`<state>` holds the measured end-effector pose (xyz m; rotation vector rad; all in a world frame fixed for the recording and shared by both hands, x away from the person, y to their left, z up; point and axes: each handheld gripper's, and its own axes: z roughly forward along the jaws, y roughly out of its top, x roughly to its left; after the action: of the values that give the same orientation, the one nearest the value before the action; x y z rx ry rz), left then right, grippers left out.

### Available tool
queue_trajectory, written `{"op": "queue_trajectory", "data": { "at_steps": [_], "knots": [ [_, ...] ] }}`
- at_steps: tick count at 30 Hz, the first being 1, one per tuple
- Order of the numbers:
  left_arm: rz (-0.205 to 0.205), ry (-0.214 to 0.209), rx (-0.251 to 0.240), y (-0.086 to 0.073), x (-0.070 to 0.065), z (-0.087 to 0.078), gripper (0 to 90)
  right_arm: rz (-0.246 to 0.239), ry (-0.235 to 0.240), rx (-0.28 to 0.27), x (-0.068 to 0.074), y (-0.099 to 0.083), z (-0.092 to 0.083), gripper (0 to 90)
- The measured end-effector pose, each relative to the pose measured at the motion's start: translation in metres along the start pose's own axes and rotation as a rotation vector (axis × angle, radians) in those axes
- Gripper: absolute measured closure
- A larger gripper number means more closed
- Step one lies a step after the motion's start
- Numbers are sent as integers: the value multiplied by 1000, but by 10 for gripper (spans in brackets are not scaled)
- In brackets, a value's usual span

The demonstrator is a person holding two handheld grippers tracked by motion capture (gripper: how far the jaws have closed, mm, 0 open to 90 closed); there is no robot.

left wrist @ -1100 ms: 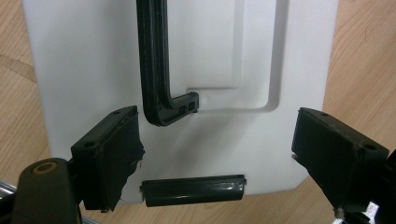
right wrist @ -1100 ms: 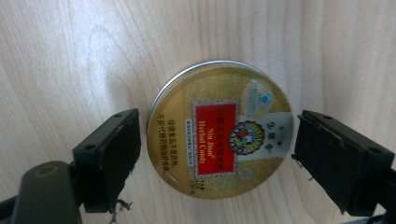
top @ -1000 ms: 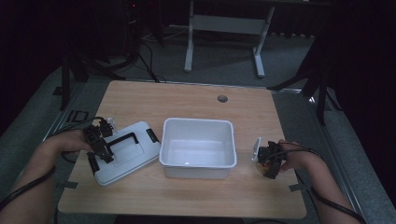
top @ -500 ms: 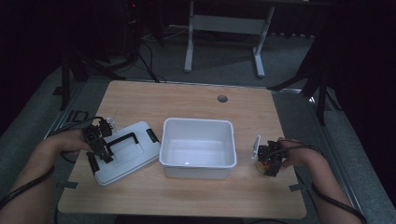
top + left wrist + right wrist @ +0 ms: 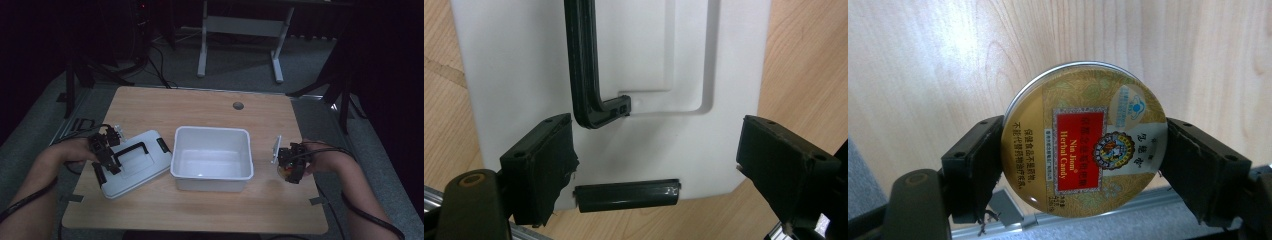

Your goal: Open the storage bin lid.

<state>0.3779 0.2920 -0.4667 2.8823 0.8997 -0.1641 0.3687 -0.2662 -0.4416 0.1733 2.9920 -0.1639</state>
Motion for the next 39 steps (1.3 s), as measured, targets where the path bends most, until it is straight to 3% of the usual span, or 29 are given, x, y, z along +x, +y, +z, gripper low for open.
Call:
{"op": "queue_trajectory", "data": {
  "at_steps": [9, 14, 26, 33, 39],
  "knots": [
    [-2, 6, -1, -1, -1, -4, 150, 2, -23, 5, 0, 12, -39, 207],
    [-4, 8, 2, 0, -1, -3, 150, -33, -14, -3, 1, 28, -57, 207],
    [2, 10, 11, 1, -2, -3, 150, -92, -13, 18, 6, 65, -79, 207],
    [6, 5, 7, 1, -3, -3, 150, -110, -22, 13, 5, 81, -89, 208],
    [15, 11, 21, 2, -5, -2, 150, -135, -22, 2, 4, 106, -100, 208]
  ]
}}
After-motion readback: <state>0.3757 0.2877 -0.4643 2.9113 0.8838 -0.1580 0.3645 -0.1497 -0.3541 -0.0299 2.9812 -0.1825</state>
